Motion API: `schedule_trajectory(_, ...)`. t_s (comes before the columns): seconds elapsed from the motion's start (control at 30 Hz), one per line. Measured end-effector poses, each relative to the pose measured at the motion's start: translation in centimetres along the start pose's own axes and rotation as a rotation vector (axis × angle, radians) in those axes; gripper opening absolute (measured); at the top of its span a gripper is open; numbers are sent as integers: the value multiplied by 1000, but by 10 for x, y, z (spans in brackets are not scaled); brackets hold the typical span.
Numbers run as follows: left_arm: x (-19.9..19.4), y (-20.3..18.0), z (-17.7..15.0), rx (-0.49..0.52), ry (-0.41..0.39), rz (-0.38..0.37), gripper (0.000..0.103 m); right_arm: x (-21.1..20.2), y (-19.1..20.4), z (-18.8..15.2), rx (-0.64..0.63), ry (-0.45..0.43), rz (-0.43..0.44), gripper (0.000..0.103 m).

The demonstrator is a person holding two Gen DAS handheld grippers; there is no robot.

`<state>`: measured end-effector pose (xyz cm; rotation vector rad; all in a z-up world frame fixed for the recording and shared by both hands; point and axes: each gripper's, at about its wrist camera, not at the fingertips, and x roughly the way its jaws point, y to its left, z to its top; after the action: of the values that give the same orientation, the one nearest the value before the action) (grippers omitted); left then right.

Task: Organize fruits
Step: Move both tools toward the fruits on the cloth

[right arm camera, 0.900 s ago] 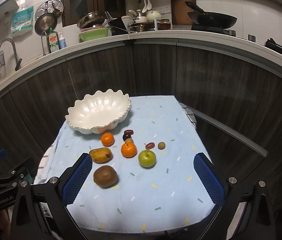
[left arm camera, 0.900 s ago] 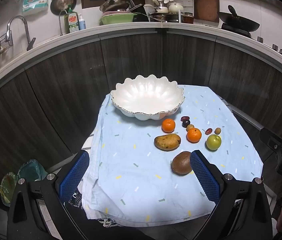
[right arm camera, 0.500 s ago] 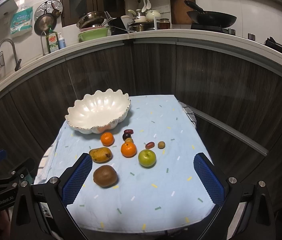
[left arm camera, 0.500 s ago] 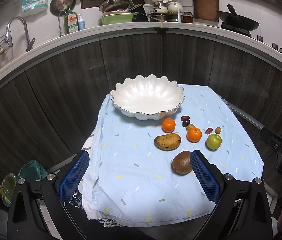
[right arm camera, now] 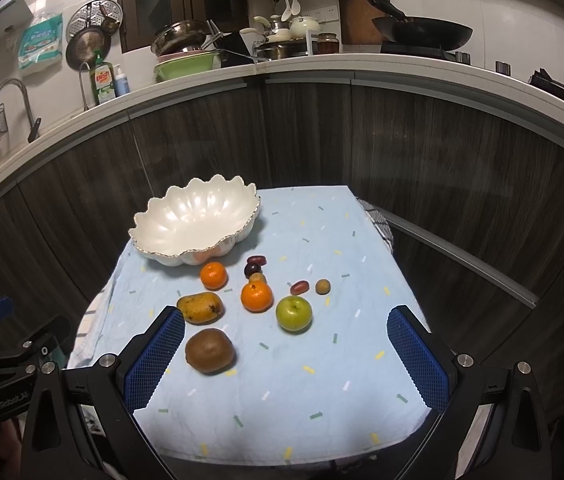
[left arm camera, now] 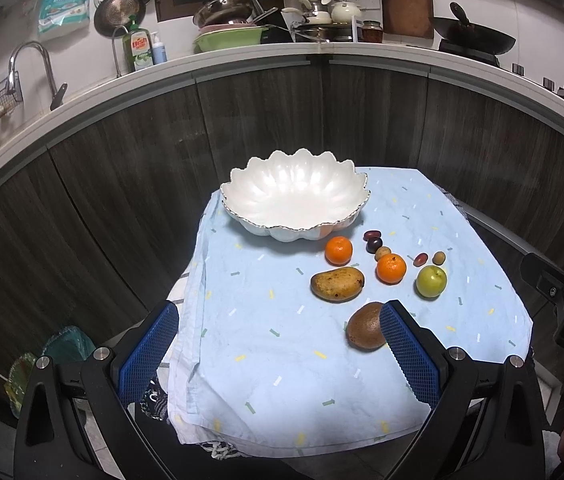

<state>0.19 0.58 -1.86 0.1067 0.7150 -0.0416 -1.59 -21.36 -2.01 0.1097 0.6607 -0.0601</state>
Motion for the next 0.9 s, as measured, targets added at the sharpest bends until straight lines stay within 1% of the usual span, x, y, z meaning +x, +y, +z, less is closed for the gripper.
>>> schedule_trajectory(0.27, 6, -6, 5, 34, 13, -3, 102, 7, -1, 1, 12, 18, -1, 103)
schedule_trajectory(0.5, 21, -14, 9, 71, 50, -30, 102, 16, -3, 3, 9, 21, -1, 103)
schedule_trajectory(0.63, 33, -20, 12, 91, 62, -41, 102, 27, -3, 5, -11, 27, 5, 103)
schedule_trajectory(0.73, 44, -26, 12, 115, 86, -56, 102, 36, -3, 7, -22, 30, 6, 103)
schedule_trajectory(0.9, 61, -36, 10, 151, 112, -87, 102, 56, -6, 8, -26, 58, 15, 103)
